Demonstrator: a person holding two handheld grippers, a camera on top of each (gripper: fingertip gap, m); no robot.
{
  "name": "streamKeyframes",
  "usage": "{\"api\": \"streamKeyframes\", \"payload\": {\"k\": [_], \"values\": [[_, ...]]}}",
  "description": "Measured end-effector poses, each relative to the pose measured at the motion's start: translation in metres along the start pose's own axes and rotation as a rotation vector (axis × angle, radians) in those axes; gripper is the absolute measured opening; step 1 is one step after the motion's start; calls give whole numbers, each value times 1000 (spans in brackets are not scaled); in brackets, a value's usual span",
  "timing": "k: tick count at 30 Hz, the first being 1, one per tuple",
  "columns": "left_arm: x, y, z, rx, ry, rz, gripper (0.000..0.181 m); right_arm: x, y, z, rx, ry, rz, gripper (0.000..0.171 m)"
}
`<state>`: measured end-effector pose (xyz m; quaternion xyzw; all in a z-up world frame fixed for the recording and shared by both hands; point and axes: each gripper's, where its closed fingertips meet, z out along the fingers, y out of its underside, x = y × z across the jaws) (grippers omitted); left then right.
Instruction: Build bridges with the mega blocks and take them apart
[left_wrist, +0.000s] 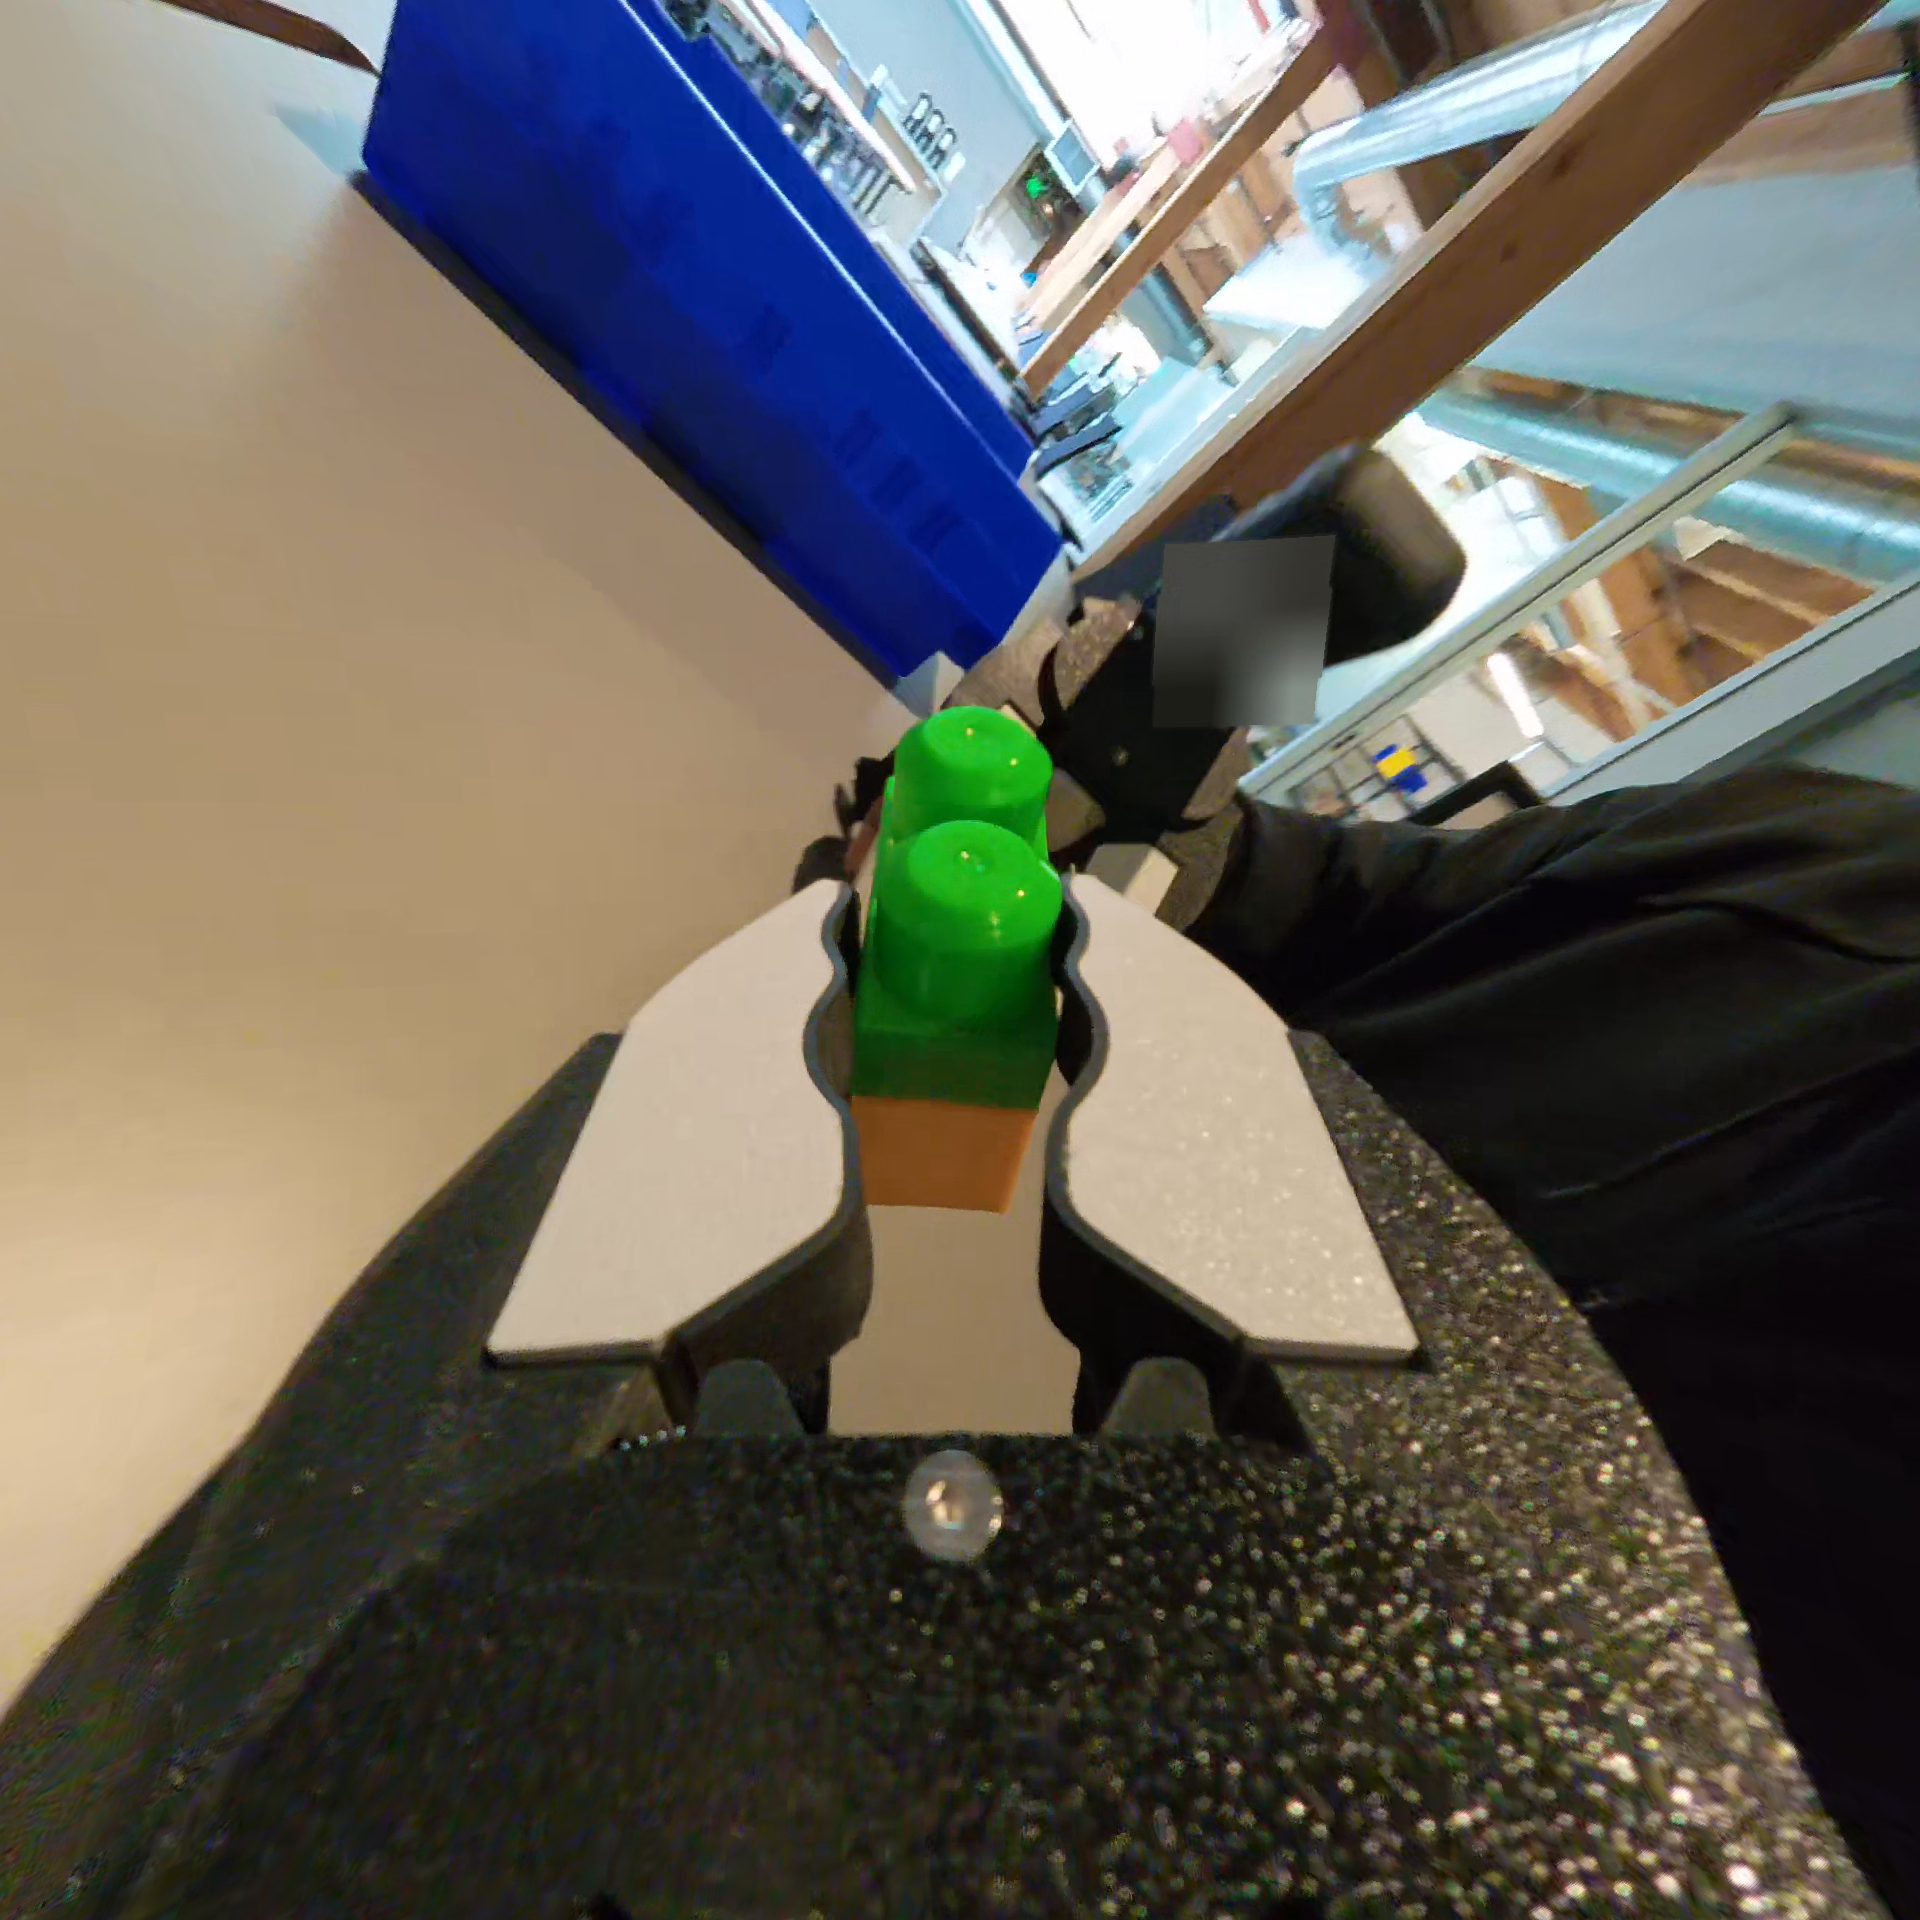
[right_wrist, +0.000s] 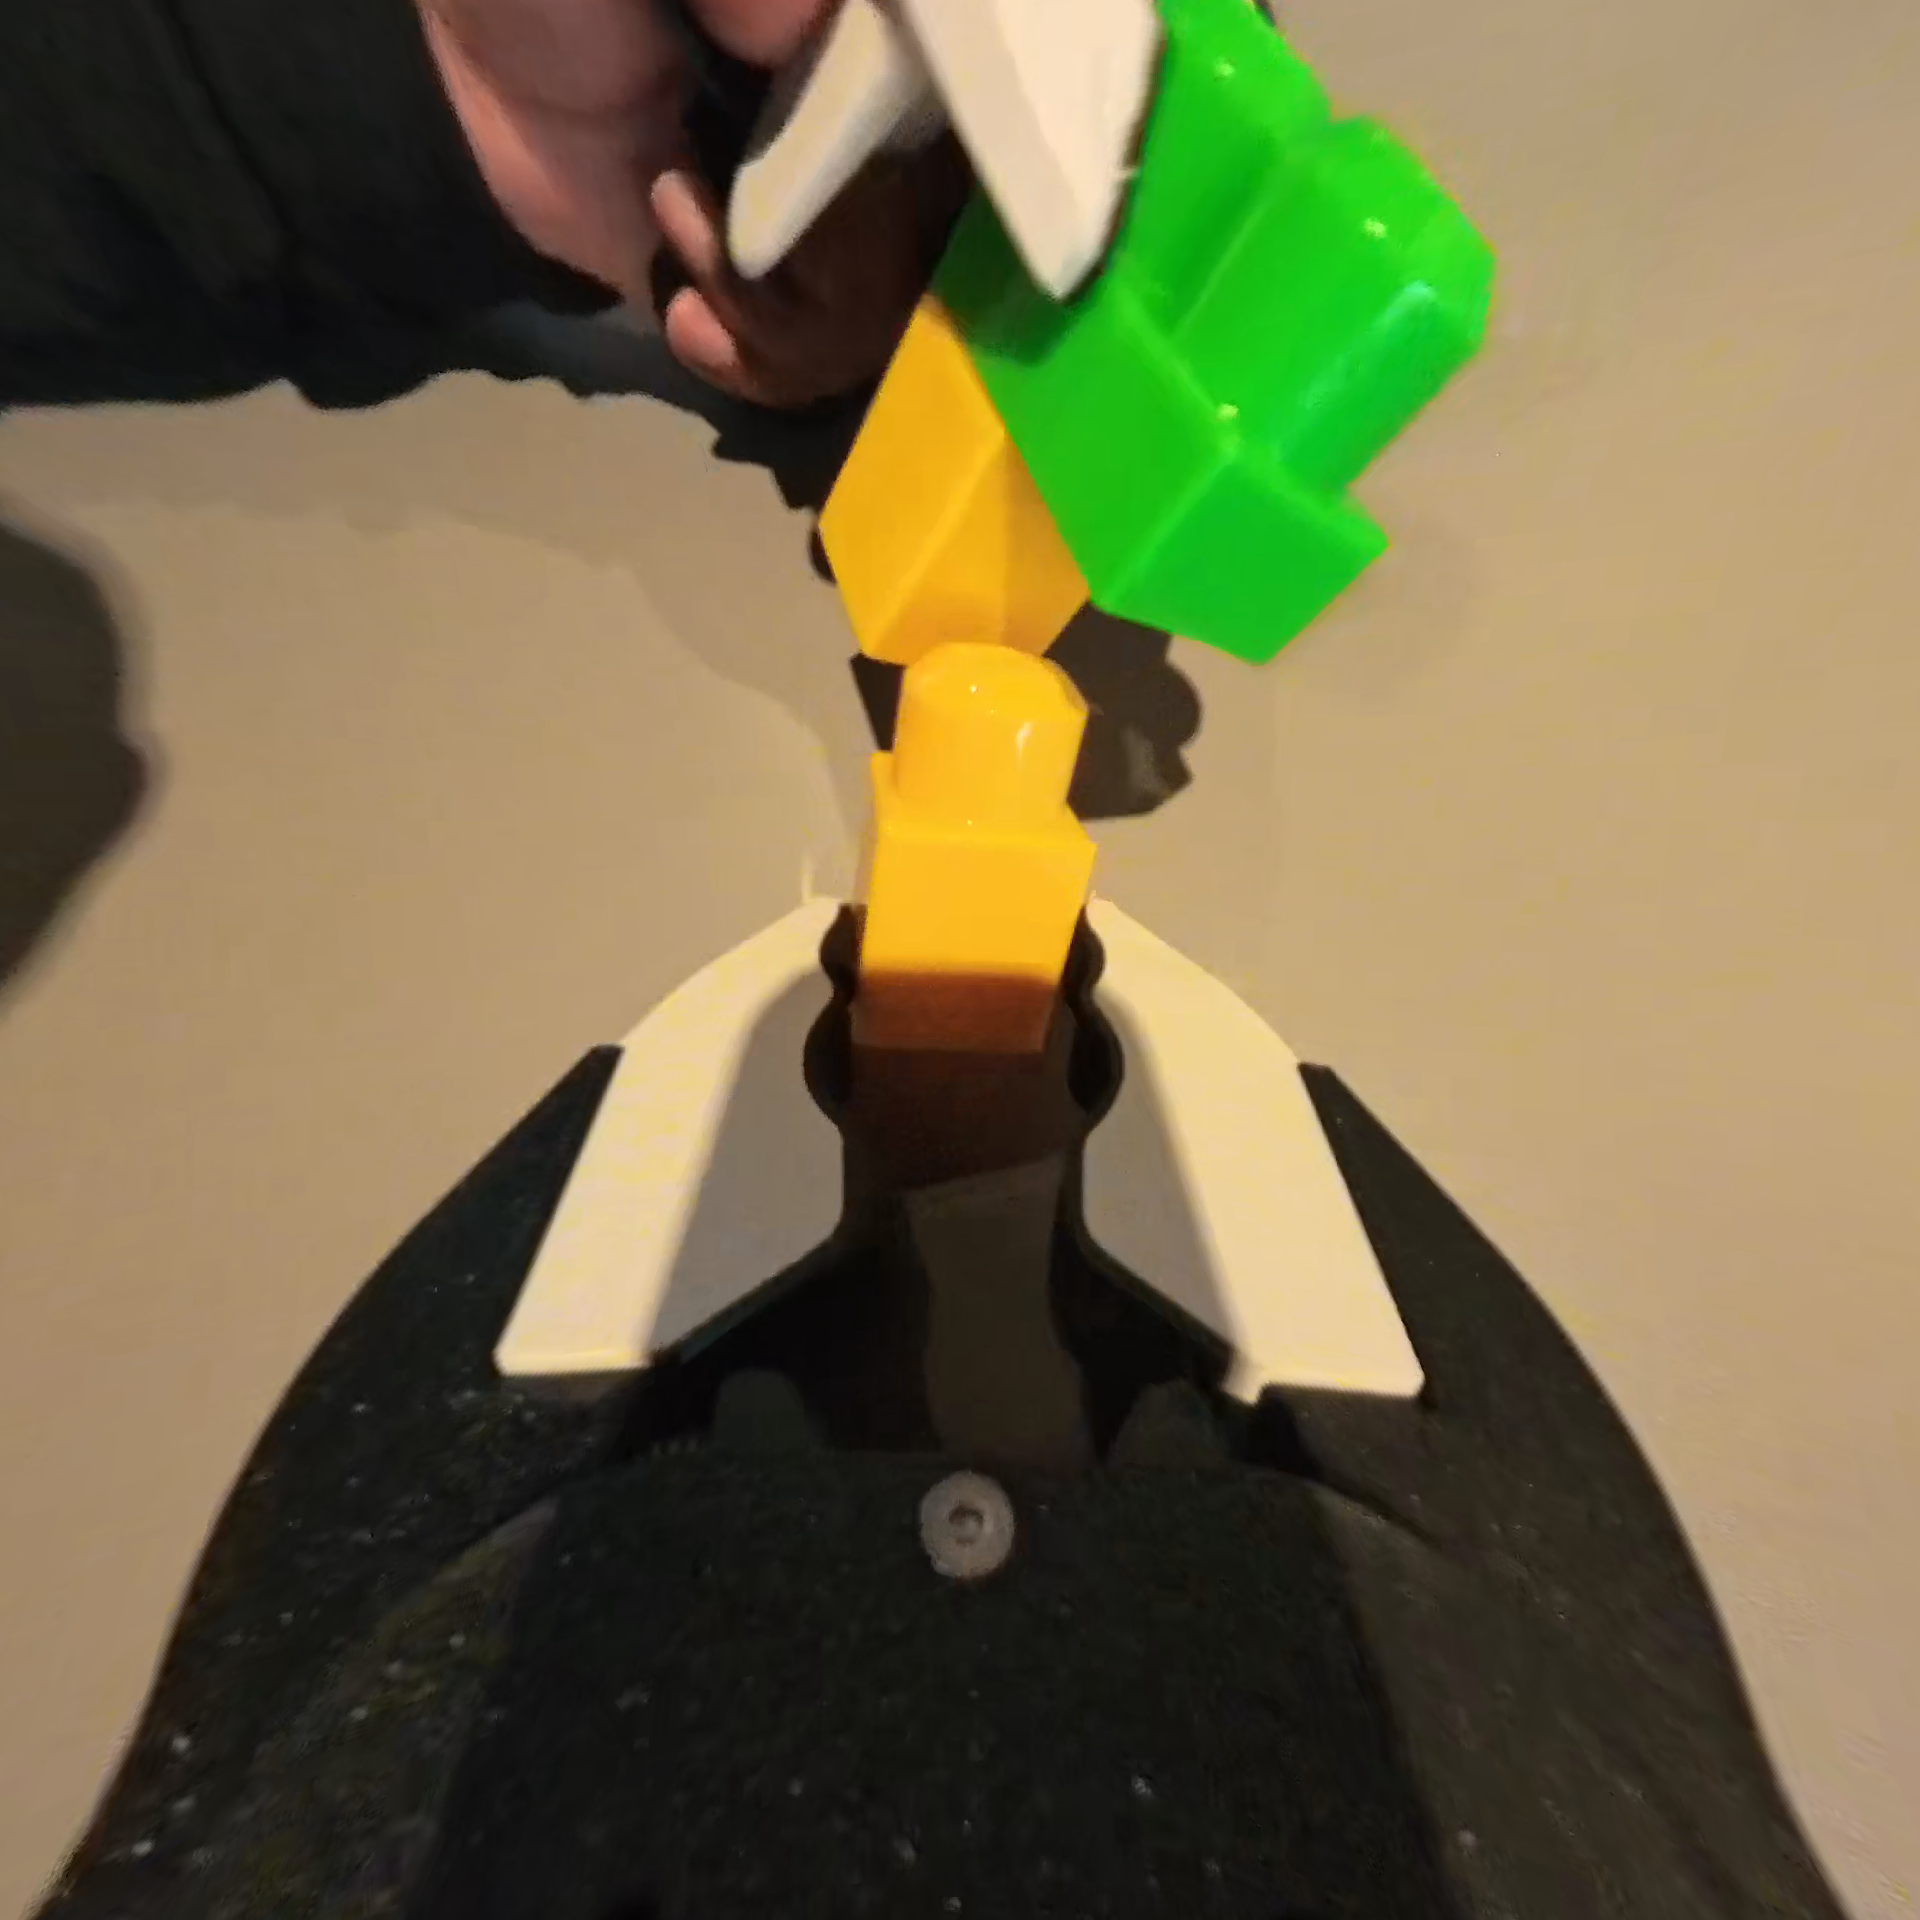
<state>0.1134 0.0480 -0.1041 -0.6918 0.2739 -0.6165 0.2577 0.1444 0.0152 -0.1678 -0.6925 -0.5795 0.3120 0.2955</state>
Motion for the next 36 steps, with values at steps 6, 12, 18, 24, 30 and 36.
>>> {"api": "streamKeyframes", "payload": {"k": [6, 12, 18, 24, 30, 36], "values": [[-3, -2, 0, 7, -45, 55, 34, 5, 10, -1, -61, 6, 100, 37], [-1, -11, -5, 61, -51, 82, 34, 1, 13, 2, -85, 28, 32, 56], [4, -21, -10, 122, -48, 118, 34, -3, -1, -8, 28, -66, 78, 82], [18, -38, -14, 252, -24, 158, 35, 6, -33, -36, 314, -165, 229, 82], [37, -37, 2, 267, -56, 310, 34, 1, -50, -44, 397, -98, 129, 73], [63, -35, 16, 315, -11, 387, 35, -13, -51, -31, 325, -11, -2, 69]]}}
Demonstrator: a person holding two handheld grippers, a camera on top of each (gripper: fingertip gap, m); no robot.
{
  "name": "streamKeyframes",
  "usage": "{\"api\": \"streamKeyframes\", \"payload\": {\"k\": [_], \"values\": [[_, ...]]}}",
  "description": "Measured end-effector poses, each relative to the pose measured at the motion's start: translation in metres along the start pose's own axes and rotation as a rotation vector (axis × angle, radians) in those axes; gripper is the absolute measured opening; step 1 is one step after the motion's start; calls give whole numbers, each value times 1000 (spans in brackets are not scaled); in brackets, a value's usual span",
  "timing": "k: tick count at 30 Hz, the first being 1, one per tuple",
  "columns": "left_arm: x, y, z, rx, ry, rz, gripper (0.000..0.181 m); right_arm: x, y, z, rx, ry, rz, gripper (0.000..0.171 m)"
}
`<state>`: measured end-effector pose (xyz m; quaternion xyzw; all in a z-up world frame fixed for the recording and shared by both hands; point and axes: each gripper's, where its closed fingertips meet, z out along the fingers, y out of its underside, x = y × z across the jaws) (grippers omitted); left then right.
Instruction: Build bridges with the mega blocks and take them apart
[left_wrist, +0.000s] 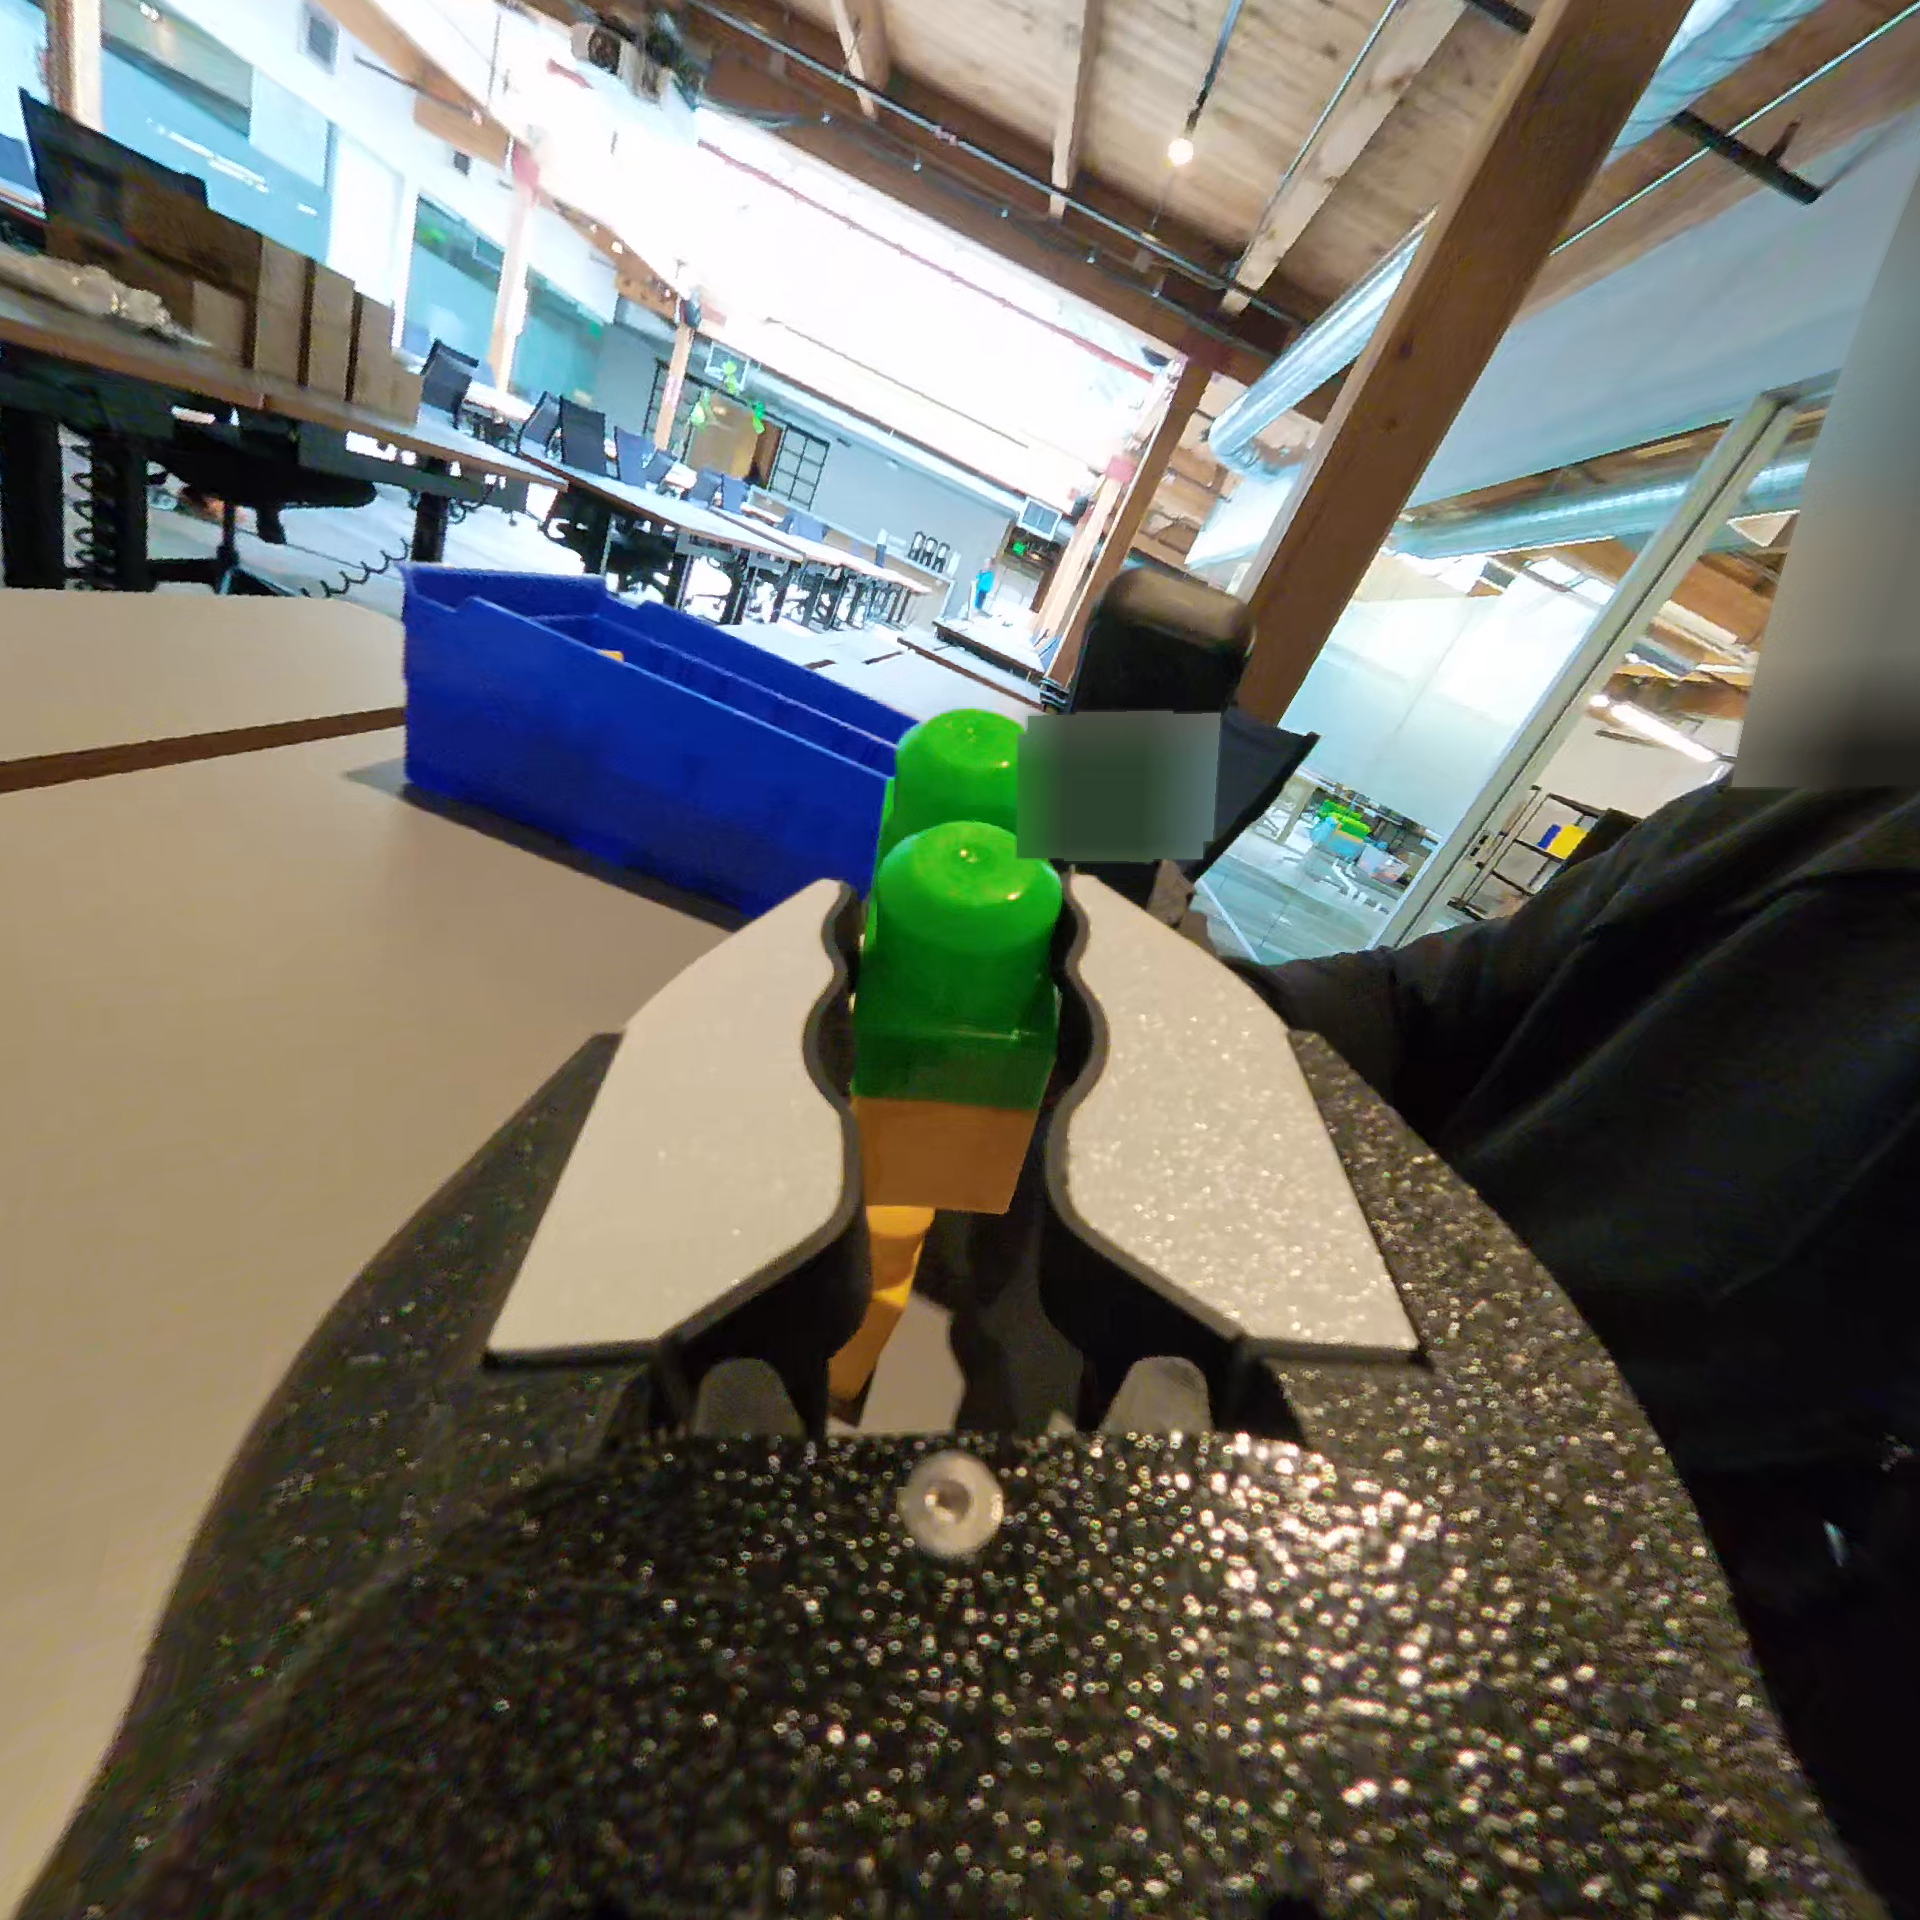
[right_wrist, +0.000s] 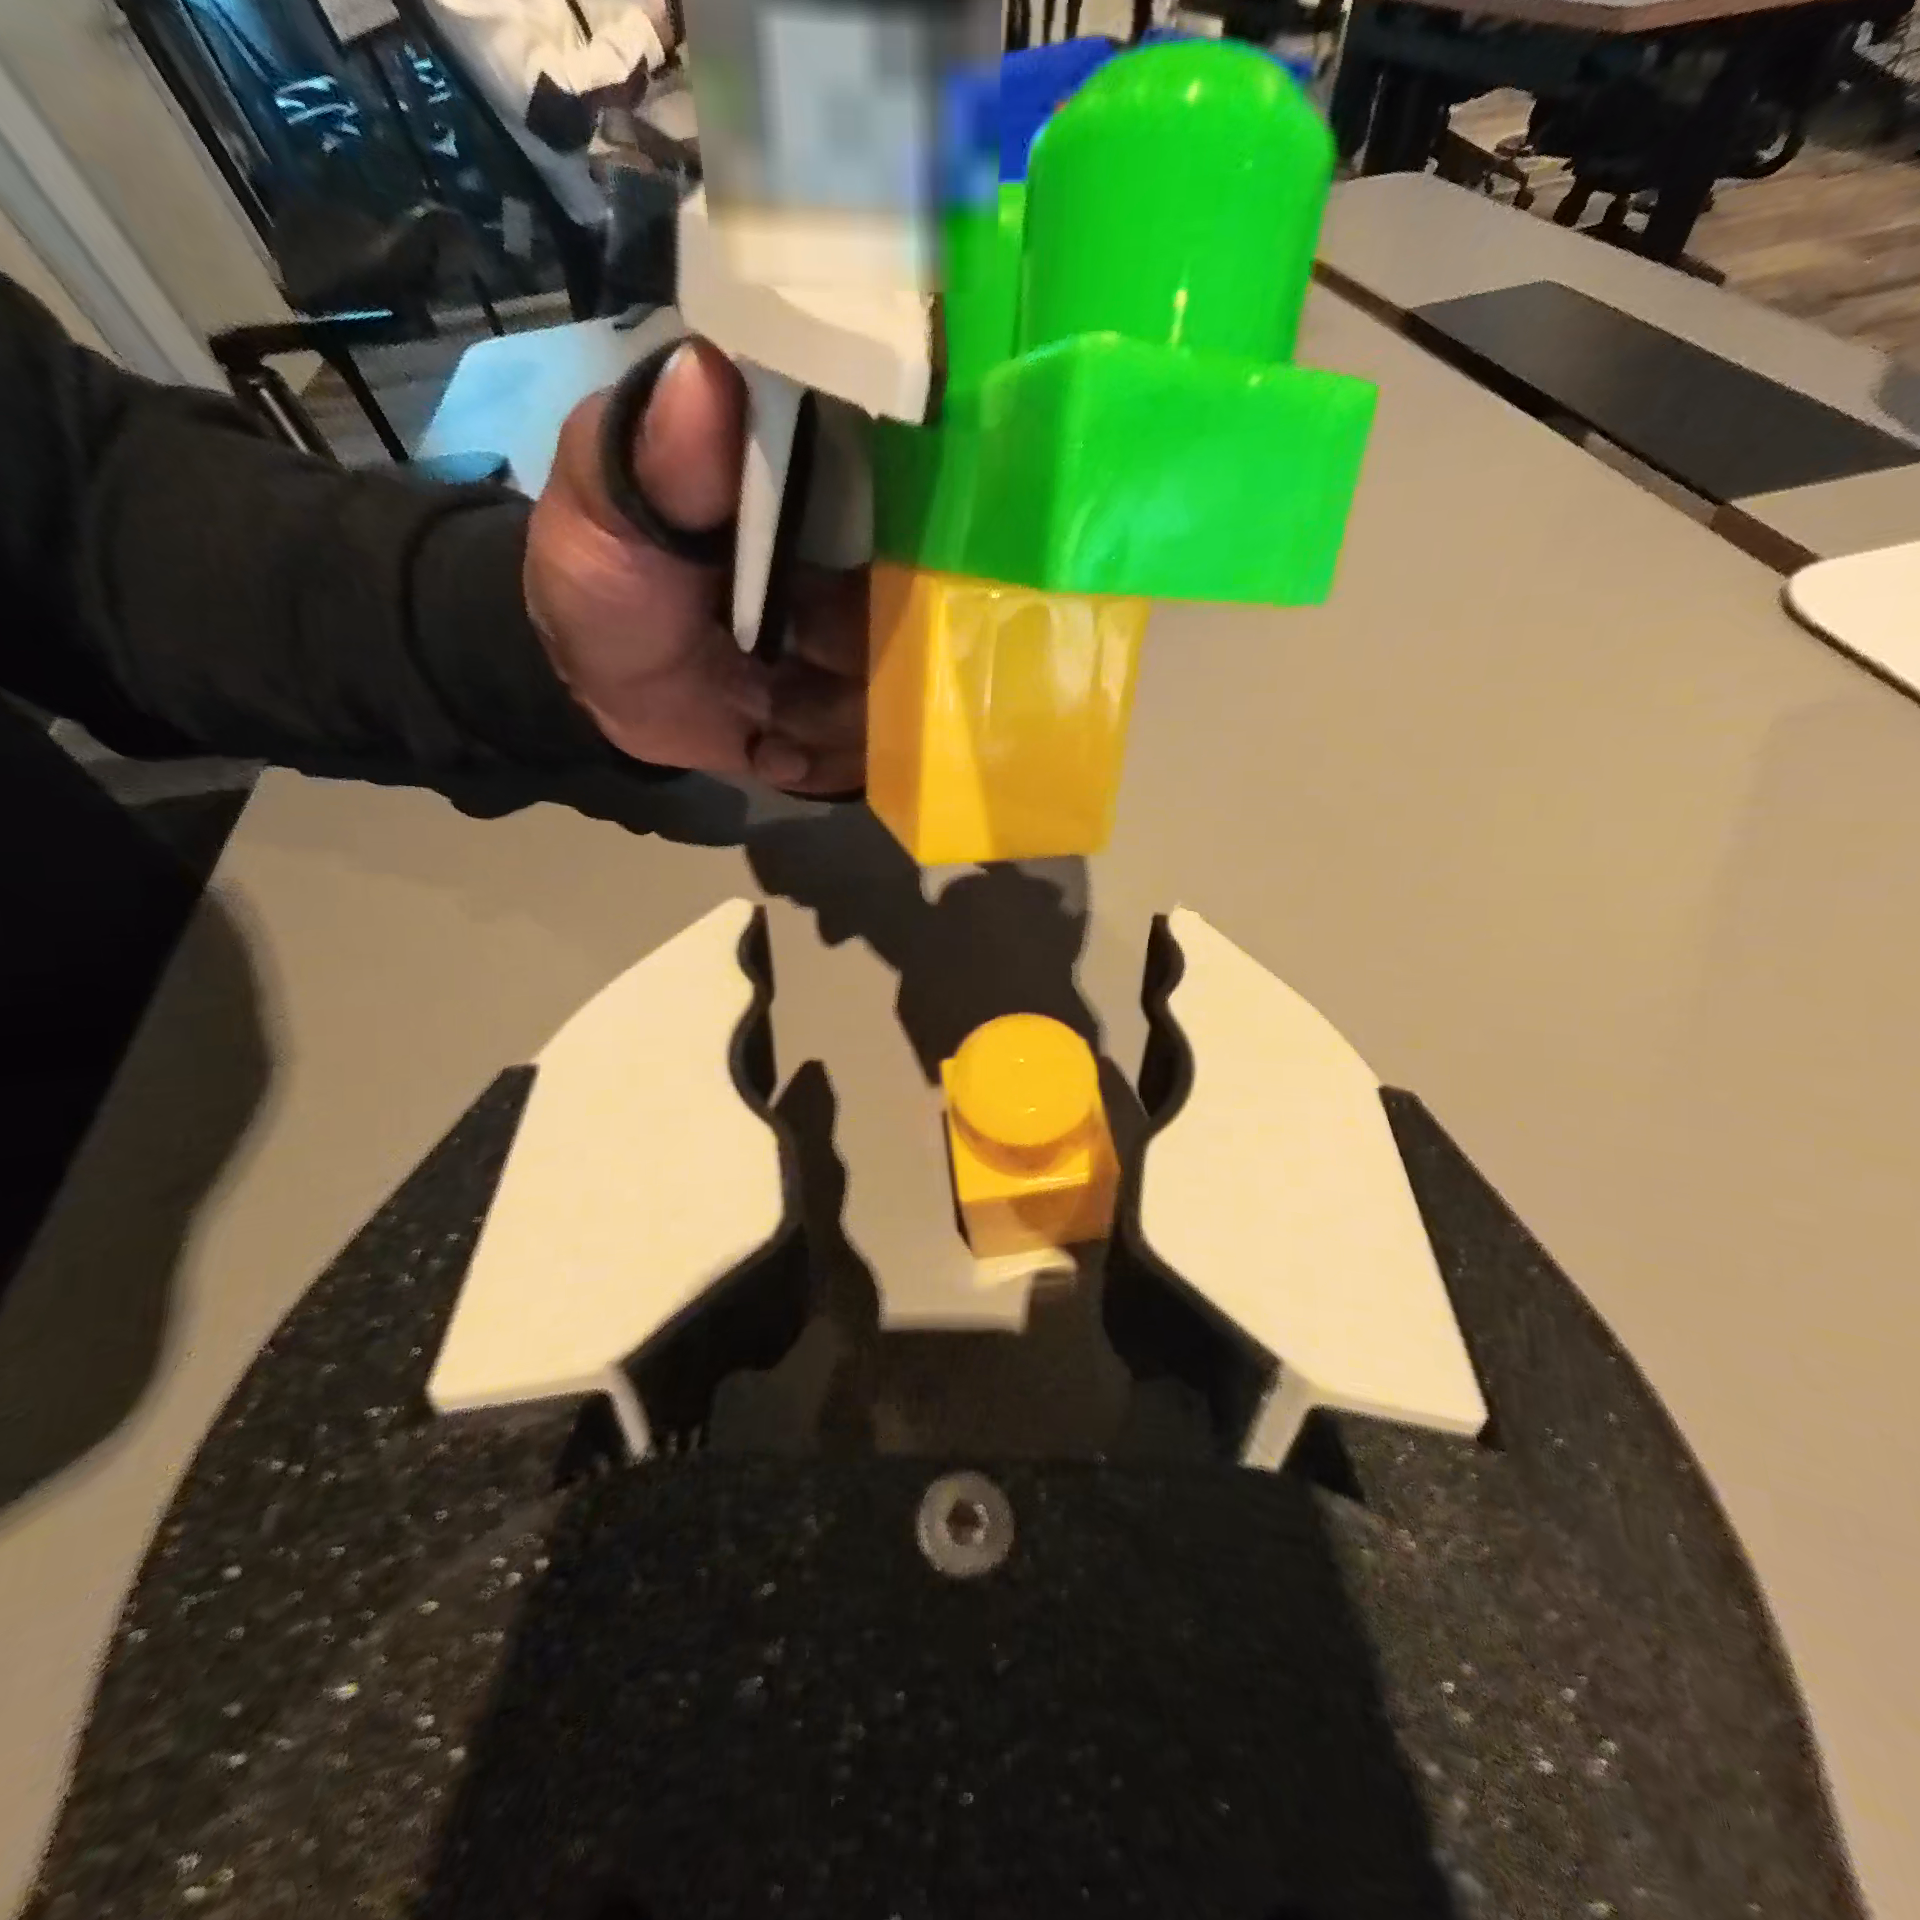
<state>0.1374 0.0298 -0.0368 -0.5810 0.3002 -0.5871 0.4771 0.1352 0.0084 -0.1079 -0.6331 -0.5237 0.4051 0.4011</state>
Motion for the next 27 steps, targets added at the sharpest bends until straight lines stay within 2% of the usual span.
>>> {"api": "streamKeyframes", "payload": {"k": [4, 10, 12, 13, 16, 19, 22, 27], "values": [[10, 5, 9, 7, 27, -22, 35, -11, 0, 6, 3, -32, 20, 59], [19, 2, 12, 61, 111, -166, 34, -15, -2, 5, 15, -39, -12, 10], [16, -1, 10, 87, 108, -187, 34, -18, -4, 4, 28, -57, -15, 2], [15, -1, 9, 90, 104, -188, 34, -18, -5, 4, 28, -61, -3, 8], [14, -4, 7, 100, 87, -161, 34, -19, -3, 8, 11, -81, 59, 40], [17, -4, 8, 85, 81, -112, 34, -29, -3, 11, 14, -166, 143, 58], [21, 0, 11, 56, 89, -93, 34, -34, -12, 9, 76, -228, 235, 60], [21, 3, 13, 50, 107, -131, 34, -25, -17, 4, 102, -168, 212, 40]]}}
